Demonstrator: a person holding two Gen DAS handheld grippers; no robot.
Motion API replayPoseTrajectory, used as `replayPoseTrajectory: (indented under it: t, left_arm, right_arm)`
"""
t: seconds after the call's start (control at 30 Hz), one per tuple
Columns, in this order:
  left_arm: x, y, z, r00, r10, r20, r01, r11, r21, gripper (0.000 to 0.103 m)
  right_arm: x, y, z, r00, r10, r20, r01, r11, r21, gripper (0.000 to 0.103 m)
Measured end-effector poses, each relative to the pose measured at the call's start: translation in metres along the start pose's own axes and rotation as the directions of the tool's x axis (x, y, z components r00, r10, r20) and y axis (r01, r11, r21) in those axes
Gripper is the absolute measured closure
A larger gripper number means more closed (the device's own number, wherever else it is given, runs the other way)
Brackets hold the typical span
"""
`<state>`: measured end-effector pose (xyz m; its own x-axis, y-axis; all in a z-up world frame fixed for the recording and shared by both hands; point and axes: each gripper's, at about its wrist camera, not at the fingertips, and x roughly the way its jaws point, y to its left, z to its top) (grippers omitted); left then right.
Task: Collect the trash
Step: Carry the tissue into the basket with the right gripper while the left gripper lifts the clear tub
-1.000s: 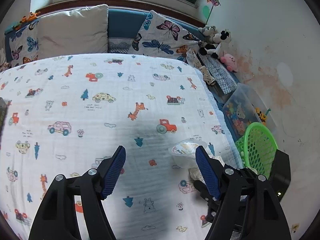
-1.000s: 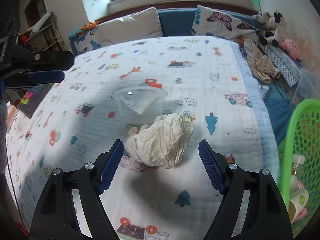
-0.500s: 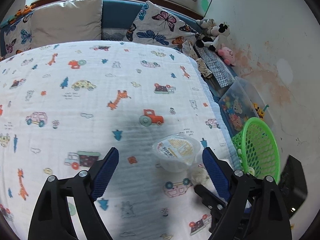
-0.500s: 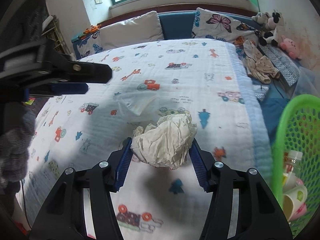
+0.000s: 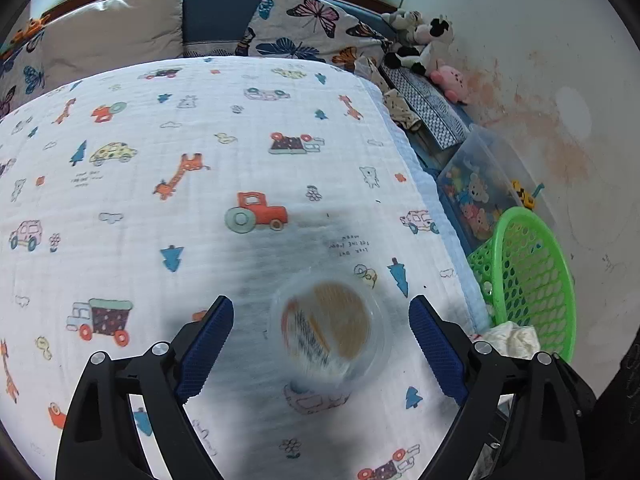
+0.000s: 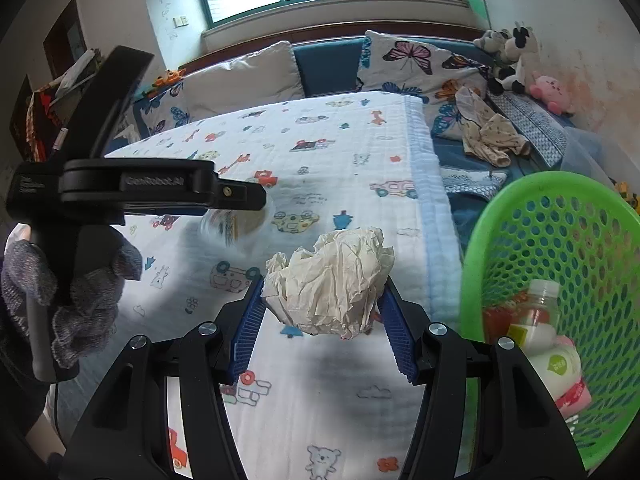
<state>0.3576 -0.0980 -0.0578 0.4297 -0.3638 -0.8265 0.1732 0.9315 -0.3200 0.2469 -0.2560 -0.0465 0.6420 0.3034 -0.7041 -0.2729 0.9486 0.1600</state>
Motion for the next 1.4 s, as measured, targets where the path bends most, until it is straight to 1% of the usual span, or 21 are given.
replayPoseTrajectory:
  t: [0.2, 0.33, 0.5, 0.53, 0.57, 0.67, 0.73, 1.07, 1.4]
  left_arm:
    - [0.011, -0.009, 0.002, 1.000, 0.017, -0.019, -0.017, 1.000, 0.024, 0.016]
    - [0.017, -0.016, 0.000, 0.998, 0.057, -0.018, -0.055, 0.996, 0.063, 0.016]
    - [0.023, -0.014, -0.001, 0.995, 0.094, -0.031, -0.092, 0.994, 0.063, 0.017]
    - [0.025, -0.015, -0.001, 0.995, 0.097, -0.034, -0.094, 0.993, 0.066, 0.019]
    - [0.025, -0.015, -0.002, 0.995, 0.095, -0.037, -0.092, 0.993, 0.069, 0.024]
    - [0.025, -0.015, -0.003, 0.995, 0.085, -0.044, -0.082, 0.994, 0.066, 0.033]
    - [0.023, -0.015, -0.004, 0.996, 0.080, -0.041, -0.077, 0.995, 0.061, 0.038]
    - [-0.006, -0.034, -0.007, 0.998, 0.055, 0.011, -0.055, 0.994, 0.094, 0.038]
    - [-0.035, -0.077, -0.010, 0.999, 0.002, 0.049, -0.009, 0.987, 0.159, 0.038]
  right_arm:
    - [-0.006, -0.004, -0.003, 1.000, -0.002, 0.007, 0.002, 1.000, 0.010, 0.046]
    - [-0.007, -0.008, -0.005, 1.000, -0.001, 0.007, 0.001, 1.000, 0.020, 0.046]
    - [-0.011, -0.010, -0.007, 1.000, -0.006, 0.011, 0.006, 1.000, 0.029, 0.046]
    - [-0.013, -0.012, -0.007, 1.000, -0.008, 0.013, 0.008, 0.999, 0.033, 0.046]
    - [-0.014, -0.013, -0.007, 1.000, -0.011, 0.015, 0.010, 0.999, 0.035, 0.046]
    - [-0.019, -0.014, -0.008, 1.000, -0.018, 0.019, 0.018, 0.999, 0.041, 0.046]
    - [-0.023, -0.014, -0.009, 0.999, -0.022, 0.023, 0.021, 0.999, 0.041, 0.046]
    - [-0.043, -0.024, -0.012, 0.997, -0.055, 0.049, 0.052, 0.997, 0.055, 0.046]
    - [-0.072, -0.038, -0.019, 0.991, -0.101, 0.084, 0.094, 0.992, 0.079, 0.046]
